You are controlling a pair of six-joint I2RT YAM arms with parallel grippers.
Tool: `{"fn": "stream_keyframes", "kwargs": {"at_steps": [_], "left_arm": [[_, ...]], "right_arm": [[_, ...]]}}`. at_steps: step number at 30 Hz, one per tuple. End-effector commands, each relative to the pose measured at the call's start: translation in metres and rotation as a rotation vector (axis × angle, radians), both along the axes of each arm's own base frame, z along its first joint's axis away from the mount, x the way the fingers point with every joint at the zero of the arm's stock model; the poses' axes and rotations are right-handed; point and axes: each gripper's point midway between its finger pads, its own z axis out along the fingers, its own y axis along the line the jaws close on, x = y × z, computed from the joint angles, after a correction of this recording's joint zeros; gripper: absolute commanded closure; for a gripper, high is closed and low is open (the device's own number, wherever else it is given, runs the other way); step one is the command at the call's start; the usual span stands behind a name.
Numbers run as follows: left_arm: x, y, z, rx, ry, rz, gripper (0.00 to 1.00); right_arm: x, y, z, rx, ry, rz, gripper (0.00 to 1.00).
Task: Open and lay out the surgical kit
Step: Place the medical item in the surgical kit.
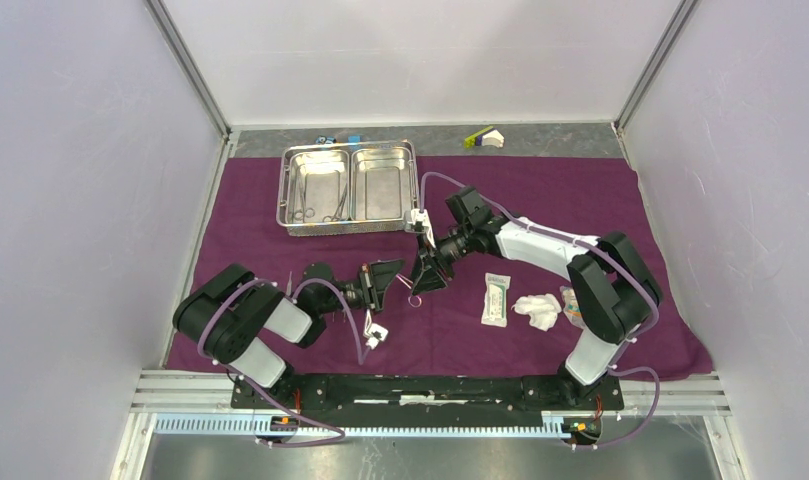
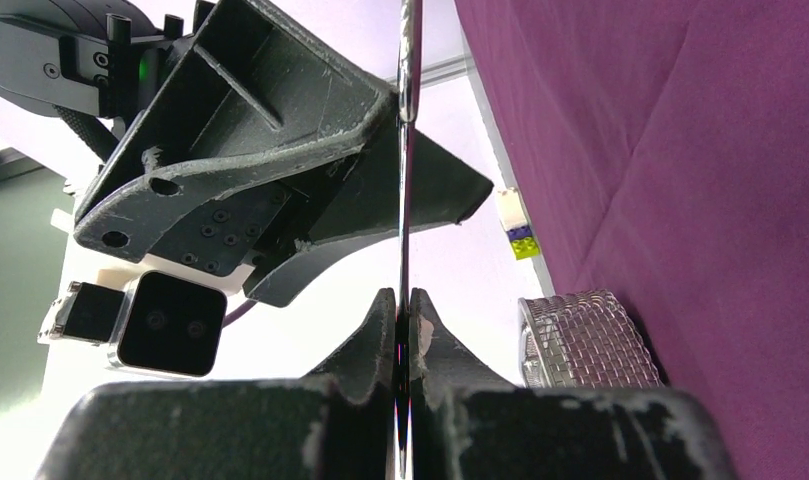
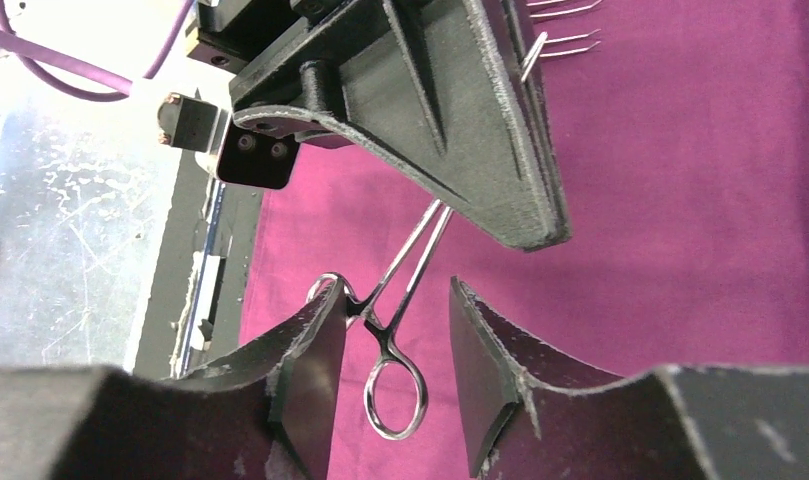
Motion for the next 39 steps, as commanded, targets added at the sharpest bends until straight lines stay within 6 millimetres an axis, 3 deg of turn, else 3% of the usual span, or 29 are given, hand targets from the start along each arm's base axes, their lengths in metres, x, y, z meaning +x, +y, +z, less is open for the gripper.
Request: {"fn": "stream_keyframes", "kwargs": {"at_steps": [1,6,13,17,20,25,29,32,36,39], "left_arm": [[-0.003,-0.003,0.078,-0.164,-0.296,-0.017,0.98],[-0.002,-0.004,0.073,-0.147,-0.31,-0.015,0.98],[-0.004,-0.006,0.07,-0.135,-0.322,-0.029,0.98],[-0.002,-0.005,0.075,-0.146,-0.326,-0.017,0.96],[0.003,-0.003,0.08,-0.158,-0.324,0.008,0.79],[0.018,0.007,0.092,-0.214,-0.259,0.101,0.33],[0.031,0.021,0.104,-0.315,-0.125,0.189,0.1],[0.047,0.038,0.119,-0.461,0.023,0.287,0.0],[0.076,0.066,0.133,-0.684,0.25,0.456,0.0],[0.099,0.083,0.126,-0.867,0.569,0.597,0.0]], "right_arm": [[-0.008,-0.002,-0.007,0.005,0.032,0.024,0.54],[-0.012,-0.002,-0.006,0.018,0.046,0.039,0.65],[-0.012,-0.003,-0.008,0.014,0.05,0.041,0.97],[-0.01,-0.004,-0.011,0.001,0.048,0.028,1.0],[-0.004,-0.005,-0.012,0.0,0.058,0.004,0.99],[0.012,-0.011,-0.008,0.002,0.044,-0.067,1.0],[0.033,-0.016,0.004,0.013,0.007,-0.15,1.0],[0.056,-0.023,0.019,0.026,-0.039,-0.24,1.0],[0.088,-0.033,0.042,0.034,-0.115,-0.364,1.0],[0.105,-0.039,0.056,0.03,-0.206,-0.456,1.0]]}}
